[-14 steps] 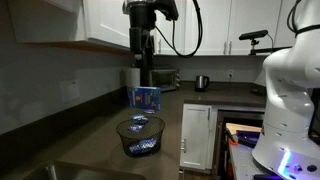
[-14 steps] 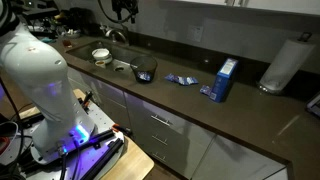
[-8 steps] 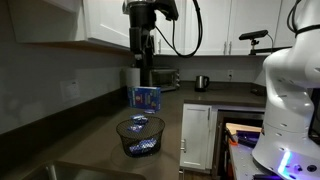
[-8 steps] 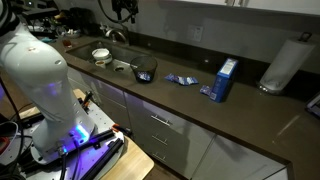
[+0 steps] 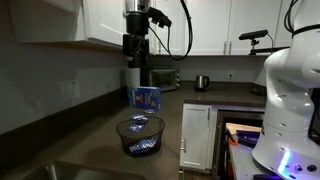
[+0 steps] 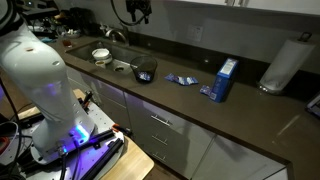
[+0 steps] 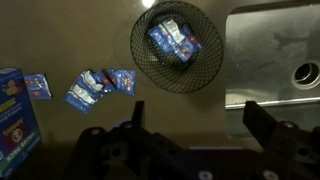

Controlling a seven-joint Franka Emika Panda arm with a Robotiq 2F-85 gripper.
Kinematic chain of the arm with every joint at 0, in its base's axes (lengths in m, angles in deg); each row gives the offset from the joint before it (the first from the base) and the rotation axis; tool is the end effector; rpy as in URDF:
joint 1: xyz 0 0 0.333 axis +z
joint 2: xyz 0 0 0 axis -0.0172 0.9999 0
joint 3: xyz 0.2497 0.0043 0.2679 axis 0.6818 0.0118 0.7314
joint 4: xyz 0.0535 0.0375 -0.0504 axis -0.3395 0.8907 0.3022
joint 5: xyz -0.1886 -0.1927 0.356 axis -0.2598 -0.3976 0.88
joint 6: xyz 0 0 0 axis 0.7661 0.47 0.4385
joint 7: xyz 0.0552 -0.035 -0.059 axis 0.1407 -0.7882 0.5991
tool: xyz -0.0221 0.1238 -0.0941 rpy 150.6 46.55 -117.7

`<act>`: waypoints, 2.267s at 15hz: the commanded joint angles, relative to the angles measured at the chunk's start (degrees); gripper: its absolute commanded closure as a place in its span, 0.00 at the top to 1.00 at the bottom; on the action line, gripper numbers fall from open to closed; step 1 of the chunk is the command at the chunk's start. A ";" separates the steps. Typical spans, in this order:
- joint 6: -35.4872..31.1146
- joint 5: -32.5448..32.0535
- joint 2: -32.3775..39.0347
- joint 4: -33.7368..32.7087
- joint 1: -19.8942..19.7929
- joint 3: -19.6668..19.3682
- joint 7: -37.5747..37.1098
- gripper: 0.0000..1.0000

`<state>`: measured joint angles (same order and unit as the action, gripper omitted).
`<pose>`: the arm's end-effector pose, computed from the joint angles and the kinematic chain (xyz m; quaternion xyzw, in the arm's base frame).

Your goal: Put a blue sachet in the basket

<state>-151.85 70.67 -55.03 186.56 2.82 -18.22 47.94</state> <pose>0.5283 0.1091 0.4677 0.9988 0.0221 0.0339 0.0279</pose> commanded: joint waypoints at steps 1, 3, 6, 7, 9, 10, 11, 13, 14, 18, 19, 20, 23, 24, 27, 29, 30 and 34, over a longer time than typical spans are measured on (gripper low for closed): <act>-2.36 -3.14 6.73 -6.00 -2.84 -2.63 -4.47 1.00; -0.30 -4.00 8.94 -8.35 -4.11 -4.48 -7.23 1.00; 3.63 -4.55 10.13 -9.70 -5.30 -7.13 -9.59 1.00; 4.55 -4.75 10.05 -9.54 -5.59 -7.91 -10.37 1.00; 6.08 -4.92 9.44 -8.82 -6.18 -9.18 -11.73 1.00; 5.84 -4.91 8.98 -7.96 -6.56 -9.89 -12.32 1.00; 5.73 -4.71 8.62 -7.24 -6.93 -10.47 -13.25 1.00; 4.14 -4.10 8.00 -5.26 -7.65 -11.59 -15.94 1.00; 3.50 -3.51 7.51 -3.91 -8.04 -12.05 -17.66 1.00; 4.35 -3.19 8.78 -4.21 -8.31 -12.64 -16.95 1.00; 4.35 -3.19 8.80 -4.22 -8.31 -12.63 -16.95 1.00; 4.35 -3.19 8.83 -4.31 -8.28 -12.55 -16.95 1.00; 3.33 -3.19 8.36 -2.82 -8.22 -12.39 -16.93 1.00; 2.26 -2.70 7.43 -0.60 -8.19 -12.43 -15.99 1.00; -2.40 -1.65 5.32 5.62 -8.72 -12.96 -16.44 1.00; -7.44 -0.55 4.14 10.04 -9.25 -13.47 -17.09 1.00; -11.26 -0.36 3.65 12.38 -9.52 -13.74 -17.77 1.00; -28.96 3.27 4.25 20.35 -10.00 -14.18 -16.99 1.00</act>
<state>-171.43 70.56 -49.65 201.20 -6.44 -32.70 30.55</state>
